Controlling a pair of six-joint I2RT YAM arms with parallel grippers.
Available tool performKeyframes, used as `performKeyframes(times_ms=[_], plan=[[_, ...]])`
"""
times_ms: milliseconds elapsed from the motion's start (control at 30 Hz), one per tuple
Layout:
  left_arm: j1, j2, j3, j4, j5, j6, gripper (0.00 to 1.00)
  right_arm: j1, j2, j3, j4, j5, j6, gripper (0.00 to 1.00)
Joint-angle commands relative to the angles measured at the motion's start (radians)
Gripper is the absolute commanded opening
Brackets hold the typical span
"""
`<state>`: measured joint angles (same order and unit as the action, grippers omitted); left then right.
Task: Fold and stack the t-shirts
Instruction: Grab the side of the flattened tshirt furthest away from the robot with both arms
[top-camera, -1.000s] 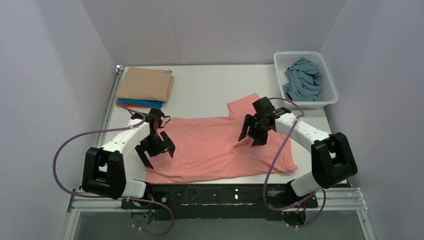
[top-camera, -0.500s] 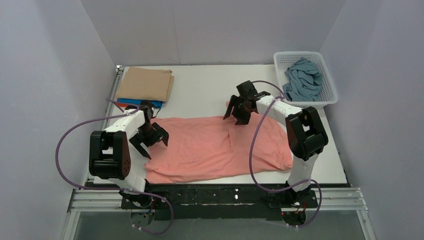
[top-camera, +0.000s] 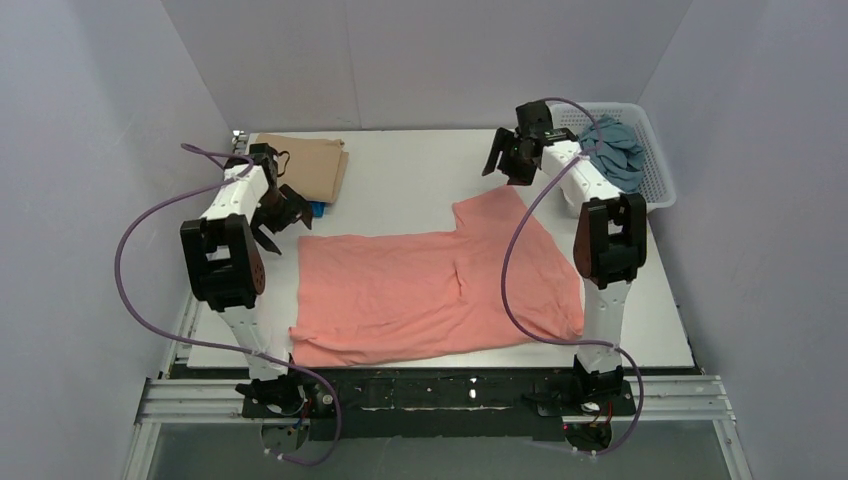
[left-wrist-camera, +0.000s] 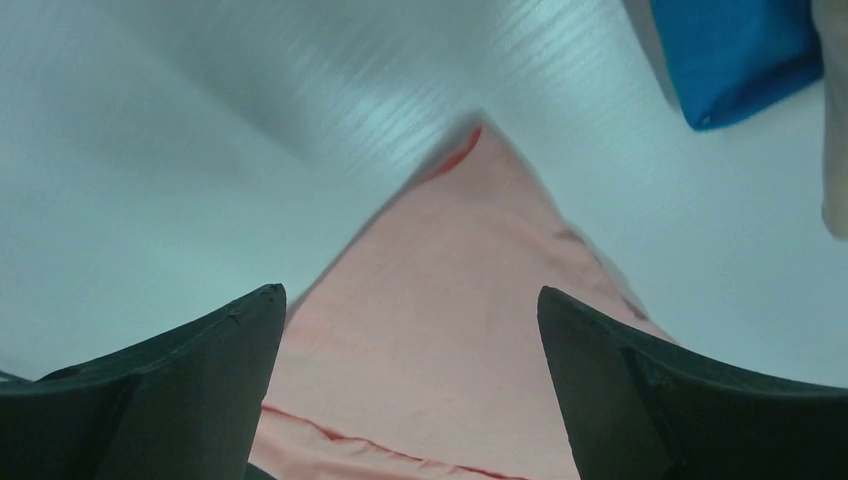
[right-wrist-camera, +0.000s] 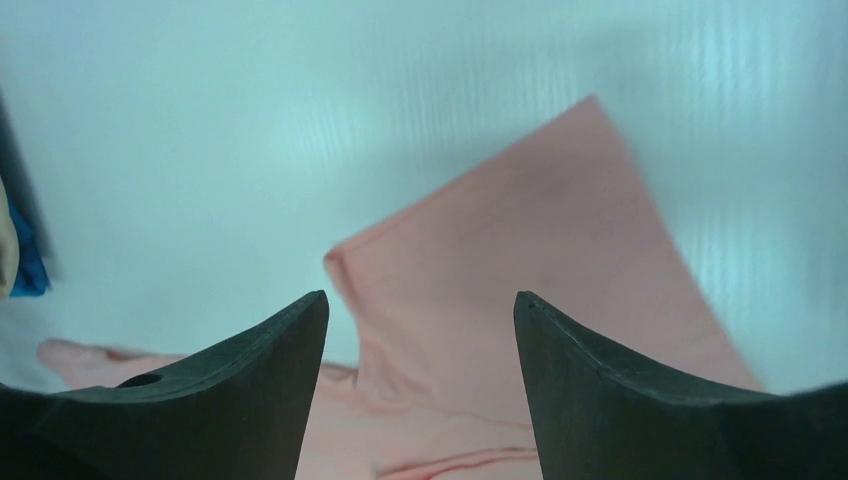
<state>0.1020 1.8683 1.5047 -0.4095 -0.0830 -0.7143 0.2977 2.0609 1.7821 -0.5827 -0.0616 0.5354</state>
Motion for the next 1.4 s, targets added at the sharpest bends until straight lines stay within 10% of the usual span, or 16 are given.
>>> performKeyframes(times_ms=[0,367,667,833,933,1367], plan=[[0.004,0.127,0.073,-0.112,0.014,0.082,0.93,-0.043,0.146,0.229,-0.027,-0.022,-0.135,0.76],[0.007,0.288,0.090,-0.043,0.068,0.077,0.82,-0.074,0.478,0.618,-0.112,0.010,-0.182,0.76],[0.007,0.328,0.057,-0.029,0.174,0.070,0.59,-0.026,0.523,0.589,-0.268,0.052,-0.254,0.72],[0.006,0.307,0.002,0.017,0.222,0.075,0.34,0.021,0.454,0.433,-0.267,0.118,-0.288,0.65],[0.007,0.308,0.012,0.026,0.246,0.086,0.00,0.046,0.431,0.418,-0.283,0.178,-0.298,0.65],[0.005,0.149,-0.103,0.103,0.241,0.127,0.00,0.066,0.370,0.325,-0.262,0.189,-0.356,0.51]])
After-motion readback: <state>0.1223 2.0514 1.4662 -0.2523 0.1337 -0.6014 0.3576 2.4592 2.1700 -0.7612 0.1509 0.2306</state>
